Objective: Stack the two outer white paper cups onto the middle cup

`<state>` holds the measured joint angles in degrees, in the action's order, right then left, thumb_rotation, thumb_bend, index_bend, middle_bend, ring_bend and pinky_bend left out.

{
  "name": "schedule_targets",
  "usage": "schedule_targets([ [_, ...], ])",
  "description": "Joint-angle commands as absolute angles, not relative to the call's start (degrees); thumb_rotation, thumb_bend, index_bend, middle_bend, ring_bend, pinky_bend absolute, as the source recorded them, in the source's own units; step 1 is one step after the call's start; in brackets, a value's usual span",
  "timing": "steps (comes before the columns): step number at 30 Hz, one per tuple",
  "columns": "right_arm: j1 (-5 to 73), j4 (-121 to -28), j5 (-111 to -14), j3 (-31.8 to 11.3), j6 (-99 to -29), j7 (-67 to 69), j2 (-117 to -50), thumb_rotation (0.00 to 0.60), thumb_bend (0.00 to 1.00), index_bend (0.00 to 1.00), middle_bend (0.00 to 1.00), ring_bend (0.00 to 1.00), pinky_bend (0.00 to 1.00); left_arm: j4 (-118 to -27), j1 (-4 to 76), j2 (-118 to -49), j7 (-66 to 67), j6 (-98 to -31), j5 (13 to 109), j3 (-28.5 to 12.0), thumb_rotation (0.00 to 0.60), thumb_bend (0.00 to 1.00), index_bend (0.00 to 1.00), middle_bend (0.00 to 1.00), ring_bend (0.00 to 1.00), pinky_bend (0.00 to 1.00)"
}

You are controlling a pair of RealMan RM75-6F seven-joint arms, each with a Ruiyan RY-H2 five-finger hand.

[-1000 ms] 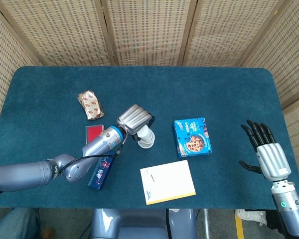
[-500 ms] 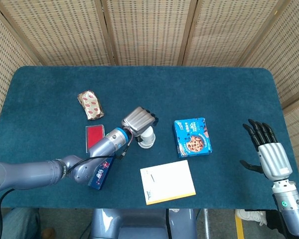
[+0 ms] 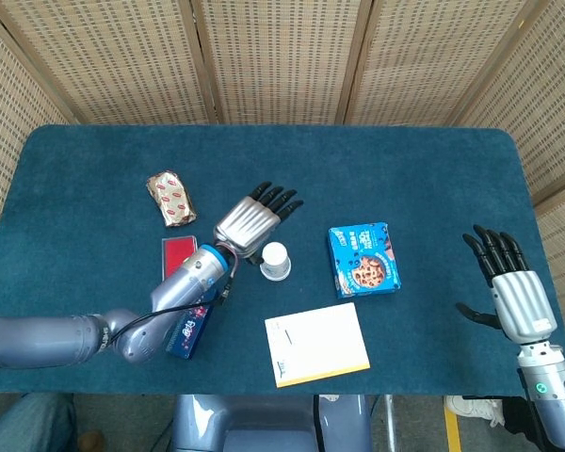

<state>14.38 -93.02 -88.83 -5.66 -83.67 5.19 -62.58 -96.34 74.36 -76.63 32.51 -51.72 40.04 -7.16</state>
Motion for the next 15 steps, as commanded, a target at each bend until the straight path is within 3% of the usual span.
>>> schedule_targets([
  [1,14.11,-93.51,-87.84,-5.65,-83.05,4.11,-62.33,0.600,0.00,0.01,0.00,0.00,0.00,-106.20,64.45,-71.10,31.81,-66.21,44.41,-3.42,0.600,0.00,0.00,0.00,0.00,0.00],
  [7,13.65,-95.84,-85.20,-5.70,-81.49,0.06,-61.61,0.600,0.00,0.00,0.00,0.00,0.00,-111.41,46.94,-67.48,24.22,-85.16,53.47,3.92,0.600,0.00,0.00,0.00,0.00,0.00],
  [15,12.67,-96.98,-84.96,-5.94,-82.87,-3.34,-61.57,0.600,0.00,0.00,0.00,0.00,0.00,-110.70,29.67,-65.83,15.43,-97.80,63.61,11.43,0.600,0.00,0.00,0.00,0.00,0.00],
])
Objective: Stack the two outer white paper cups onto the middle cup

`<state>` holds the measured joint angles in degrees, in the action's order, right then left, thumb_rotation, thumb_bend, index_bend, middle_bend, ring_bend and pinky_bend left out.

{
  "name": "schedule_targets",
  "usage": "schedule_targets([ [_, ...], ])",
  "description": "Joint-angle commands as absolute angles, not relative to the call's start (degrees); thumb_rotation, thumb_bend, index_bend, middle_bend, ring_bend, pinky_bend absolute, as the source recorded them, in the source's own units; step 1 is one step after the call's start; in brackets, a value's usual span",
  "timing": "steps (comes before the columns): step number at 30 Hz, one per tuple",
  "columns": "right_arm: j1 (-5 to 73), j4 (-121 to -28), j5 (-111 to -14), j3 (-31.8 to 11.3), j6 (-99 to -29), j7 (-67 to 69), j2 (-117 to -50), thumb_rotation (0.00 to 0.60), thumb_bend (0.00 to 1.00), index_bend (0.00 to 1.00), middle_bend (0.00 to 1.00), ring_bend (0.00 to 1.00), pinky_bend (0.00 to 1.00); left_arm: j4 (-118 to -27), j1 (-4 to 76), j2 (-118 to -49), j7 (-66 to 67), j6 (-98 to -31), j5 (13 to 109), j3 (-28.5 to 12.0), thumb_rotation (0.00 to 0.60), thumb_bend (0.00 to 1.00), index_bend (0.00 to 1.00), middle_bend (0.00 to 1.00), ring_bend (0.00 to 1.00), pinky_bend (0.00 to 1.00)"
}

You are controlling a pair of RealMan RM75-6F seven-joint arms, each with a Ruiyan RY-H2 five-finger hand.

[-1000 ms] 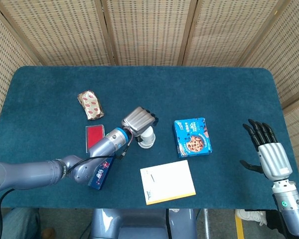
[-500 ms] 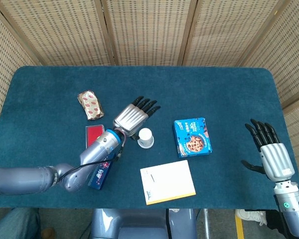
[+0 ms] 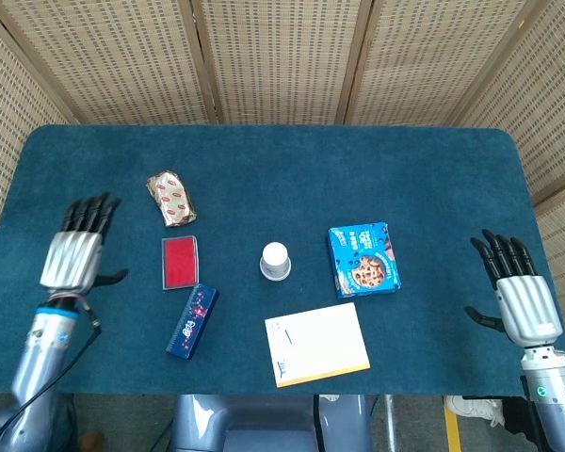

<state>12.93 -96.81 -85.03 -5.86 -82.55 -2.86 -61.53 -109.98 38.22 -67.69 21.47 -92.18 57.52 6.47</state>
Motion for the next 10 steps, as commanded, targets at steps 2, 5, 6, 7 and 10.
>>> schedule_targets([
  [2,12.45,-97.03,-85.03,-5.97,-83.22,-3.73,-61.62,0.600,0.00,0.00,0.00,0.00,0.00,-110.02,27.26,-65.50,13.41,-98.31,64.95,12.42,0.600,0.00,0.00,0.00,0.00,0.00],
  [5,11.96,-96.64,-85.79,-5.89,-84.39,-4.89,-61.95,0.600,0.00,0.00,0.00,0.00,0.00,-106.69,23.77,-65.22,9.88,-98.80,68.00,13.59,0.600,0.00,0.00,0.00,0.00,0.00],
  [6,11.86,-96.52,-85.98,-5.84,-84.57,-5.11,-62.10,0.600,0.00,0.00,0.00,0.00,0.00,-105.61,23.05,-65.28,9.17,-98.66,68.63,13.52,0.600,0.00,0.00,0.00,0.00,0.00],
  [7,11.80,-96.47,-86.24,-5.76,-84.66,-5.41,-62.30,0.600,0.00,0.00,0.00,0.00,0.00,-104.49,22.27,-65.28,8.40,-98.22,69.15,13.31,0.600,0.00,0.00,0.00,0.00,0.00],
  [10,11.70,-96.59,-86.84,-5.62,-84.92,-6.37,-62.69,0.600,0.00,0.00,0.00,0.00,0.00,-102.75,20.93,-65.19,6.99,-97.02,70.26,12.66,0.600,0.00,0.00,0.00,0.00,0.00],
])
